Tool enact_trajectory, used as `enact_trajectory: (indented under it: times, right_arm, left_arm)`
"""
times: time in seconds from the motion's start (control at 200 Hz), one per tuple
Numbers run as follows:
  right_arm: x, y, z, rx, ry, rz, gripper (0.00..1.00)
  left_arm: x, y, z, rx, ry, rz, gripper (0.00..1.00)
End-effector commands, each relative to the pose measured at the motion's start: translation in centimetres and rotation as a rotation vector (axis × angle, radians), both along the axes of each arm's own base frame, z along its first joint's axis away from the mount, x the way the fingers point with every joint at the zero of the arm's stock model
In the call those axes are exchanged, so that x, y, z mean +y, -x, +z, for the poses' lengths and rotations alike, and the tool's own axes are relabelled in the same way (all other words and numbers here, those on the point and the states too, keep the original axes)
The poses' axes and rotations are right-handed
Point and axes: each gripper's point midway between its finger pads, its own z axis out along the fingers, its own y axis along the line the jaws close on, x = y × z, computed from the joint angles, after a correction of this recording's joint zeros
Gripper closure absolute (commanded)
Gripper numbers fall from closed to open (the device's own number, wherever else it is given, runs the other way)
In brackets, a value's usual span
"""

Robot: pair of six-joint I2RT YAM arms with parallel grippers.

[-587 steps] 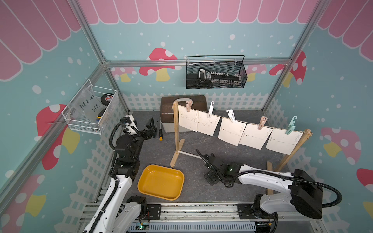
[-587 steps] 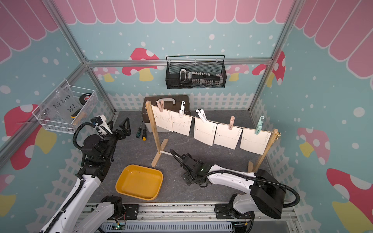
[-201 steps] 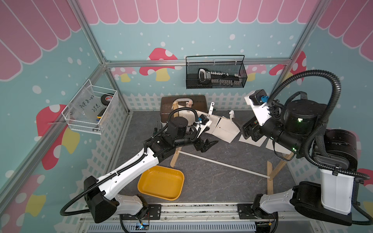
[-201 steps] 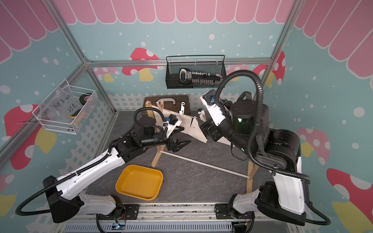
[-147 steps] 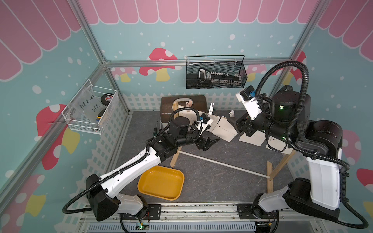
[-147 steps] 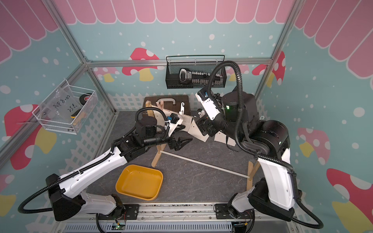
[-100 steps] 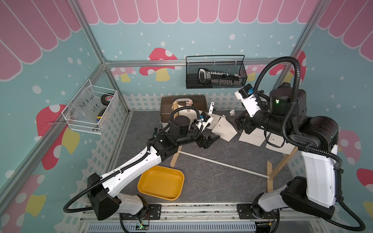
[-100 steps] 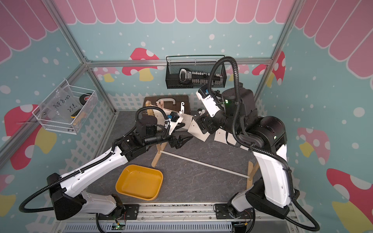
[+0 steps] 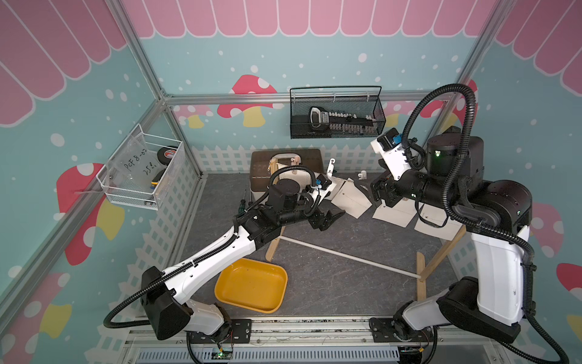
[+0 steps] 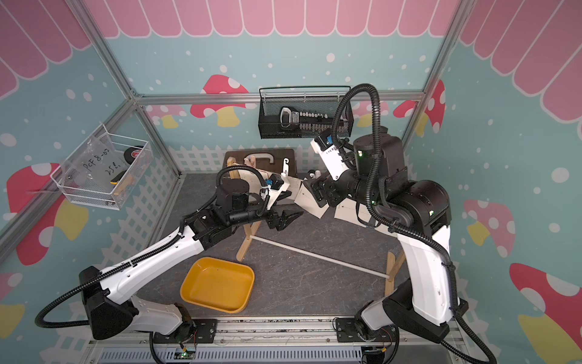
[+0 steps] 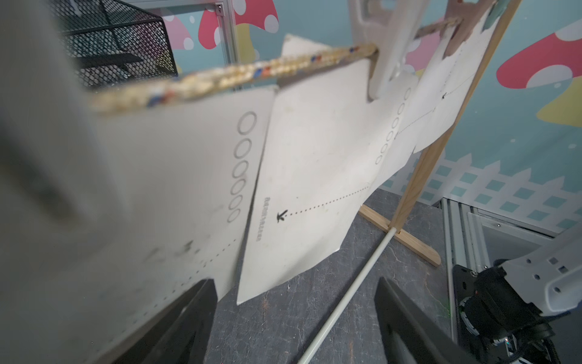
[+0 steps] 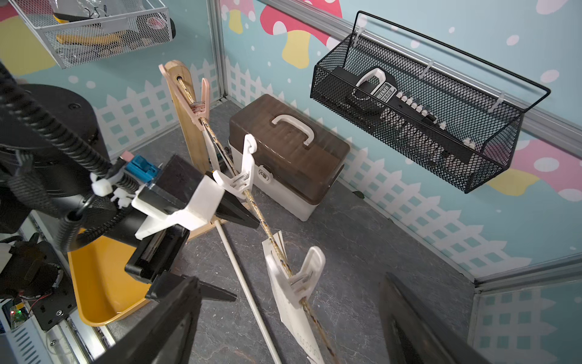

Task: Remove the postcards from the strings
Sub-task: Pinch the postcard on the clothesline.

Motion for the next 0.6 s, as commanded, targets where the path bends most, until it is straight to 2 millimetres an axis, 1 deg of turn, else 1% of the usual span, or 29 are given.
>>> enact_trajectory:
  times: [0.0,0.165,0.245,0.29,0.405,0.59]
  right_arm:
    - [0.3,0.1,-0.7,0.028,0.008,0.022,0.13]
    - [0.5,0.1,-0.9,0.039,0.007,0.034,0.13]
    - [0.5,0.1,-1.1,0.042,0.012,0.037,0.13]
    - [0.4,0.1,-1.3,0.046,0.016,0.033,0.13]
    - [0.2,-0.1,-1.4,0.049,0.02,0.024,0.13]
    - [0.0,-0.1,-0.8,0.034,0.001,0.02,0.14]
  left_arm:
    - [-0.9,0.9,0.0,-0.002,-0.02,-0.08,0.19]
    - [-1.2,0.5,-0.2,-0.005,-0.022,-0.076,0.21]
    - [-1.3,0.6,-0.2,-0.004,-0.02,-0.084,0.24]
    - [-1.4,0.7,-0.1,-0.002,-0.018,-0.092,0.26]
    - [-1.4,1.2,-0.1,0.013,-0.01,-0.114,0.38]
    - [-1.5,1.7,-0.8,0.037,-0.01,-0.137,0.5]
